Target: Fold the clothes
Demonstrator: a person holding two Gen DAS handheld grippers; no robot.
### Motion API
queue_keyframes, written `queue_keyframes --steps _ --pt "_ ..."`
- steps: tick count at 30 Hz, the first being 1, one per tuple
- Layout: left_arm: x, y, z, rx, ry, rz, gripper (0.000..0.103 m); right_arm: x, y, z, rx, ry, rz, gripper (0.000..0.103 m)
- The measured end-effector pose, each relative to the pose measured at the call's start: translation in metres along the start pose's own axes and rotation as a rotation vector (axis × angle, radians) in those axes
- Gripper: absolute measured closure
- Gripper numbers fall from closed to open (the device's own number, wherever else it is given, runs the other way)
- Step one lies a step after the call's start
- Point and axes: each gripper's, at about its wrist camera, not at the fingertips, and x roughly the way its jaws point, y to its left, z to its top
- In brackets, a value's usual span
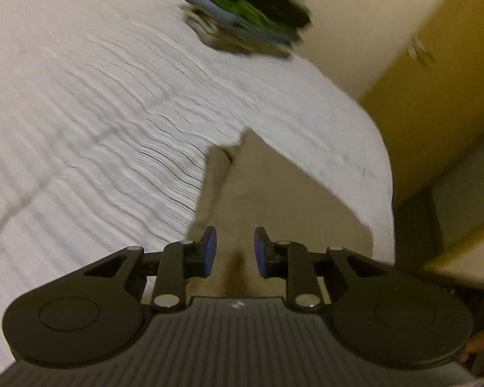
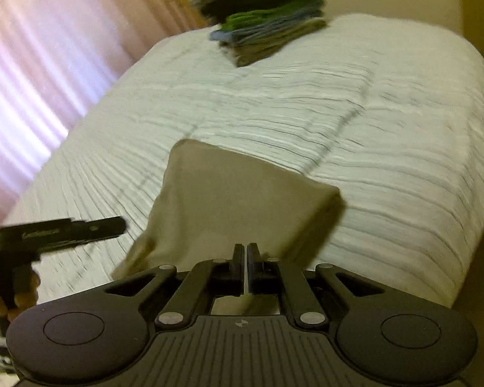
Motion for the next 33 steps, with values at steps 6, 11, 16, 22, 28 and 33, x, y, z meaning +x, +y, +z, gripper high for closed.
queue_keyframes --steps 6,11,16,22,28,33 --pt "0.005 0.011 -0.025 0.035 0.061 0.063 0.095 0.012 0.003 -0.030 -0.126 0.075 -0.054 0.098" --pt "-0.011 0.013 -0.005 -0.012 -0.010 0.061 0.092 0.004 0.001 -0.007 -0.138 0.012 -0.091 0.097" --pt "0.014 -0.010 0.020 0.044 -0.036 -0.018 0.092 0.013 0.006 0.012 -0.202 -0.094 -0.111 0.044" --pt "0.072 -0.013 0.036 0.080 0.020 0.063 0.091 0.038 -0.012 0.030 -0.165 -0.075 -0.164 0.044" --pt "0.020 -0.001 0.030 -0.021 -0.069 0.095 0.090 -0.003 -0.011 0.030 -0.159 -0.094 -0.018 0.044" --pt "-0.003 -0.025 -0.010 -0.042 0.022 0.074 0.089 0.003 0.013 -0.004 -0.296 0.077 0.052 0.044"
